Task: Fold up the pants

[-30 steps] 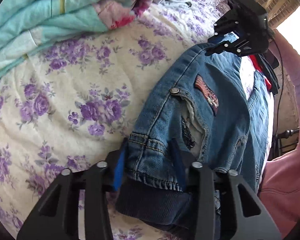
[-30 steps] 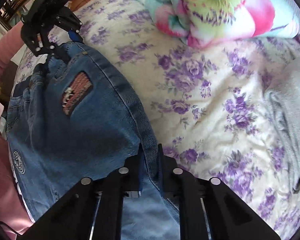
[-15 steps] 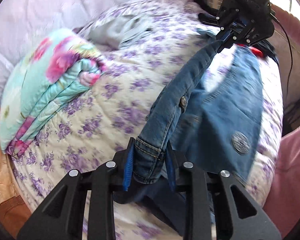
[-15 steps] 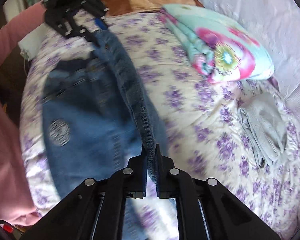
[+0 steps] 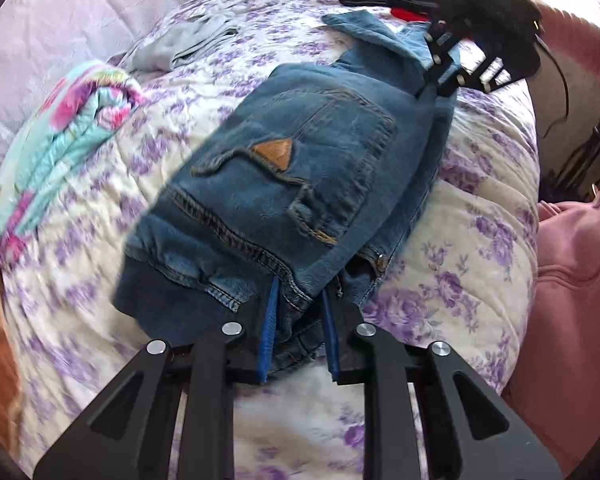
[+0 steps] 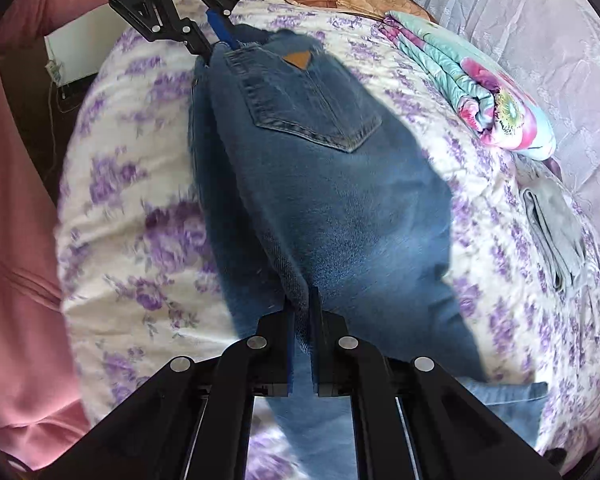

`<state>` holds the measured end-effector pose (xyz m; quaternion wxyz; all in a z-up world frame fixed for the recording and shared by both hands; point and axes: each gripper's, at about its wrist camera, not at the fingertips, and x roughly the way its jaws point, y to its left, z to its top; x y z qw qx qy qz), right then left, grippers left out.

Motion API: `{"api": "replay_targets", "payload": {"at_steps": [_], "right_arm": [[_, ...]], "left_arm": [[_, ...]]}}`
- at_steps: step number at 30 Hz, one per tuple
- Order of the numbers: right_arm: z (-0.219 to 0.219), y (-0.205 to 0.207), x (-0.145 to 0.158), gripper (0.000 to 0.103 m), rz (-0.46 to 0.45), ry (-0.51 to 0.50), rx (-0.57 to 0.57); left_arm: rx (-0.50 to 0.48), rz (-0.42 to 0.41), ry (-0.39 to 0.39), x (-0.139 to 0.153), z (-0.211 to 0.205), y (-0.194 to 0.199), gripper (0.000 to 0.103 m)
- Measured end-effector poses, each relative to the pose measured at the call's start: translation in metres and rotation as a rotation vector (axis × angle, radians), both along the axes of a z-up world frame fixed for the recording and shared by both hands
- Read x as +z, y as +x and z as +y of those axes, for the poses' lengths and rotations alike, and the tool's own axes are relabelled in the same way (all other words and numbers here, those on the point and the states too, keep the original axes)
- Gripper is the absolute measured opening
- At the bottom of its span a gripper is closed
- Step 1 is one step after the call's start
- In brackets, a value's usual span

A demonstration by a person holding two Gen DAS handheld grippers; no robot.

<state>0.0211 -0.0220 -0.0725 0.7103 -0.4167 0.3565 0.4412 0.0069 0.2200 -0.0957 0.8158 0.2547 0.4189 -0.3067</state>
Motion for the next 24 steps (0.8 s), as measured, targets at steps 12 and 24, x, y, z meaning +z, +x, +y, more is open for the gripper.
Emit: {"api": "replay_targets", "payload": {"at_steps": [12,24], "right_arm": [[-0.015,-0.017,0.002,0.007,-0.06,0.109,-0.055],[-0.069,-0.022,0.054,0.084,-0.098,0.503,-0.397]], "left_arm": [[0.102,-0.048,-0.082,0.012,0.003,-0.027,0.019],[0.169,-0.412,-0.094,0.073,-0.041,-0.076,0.099]]}}
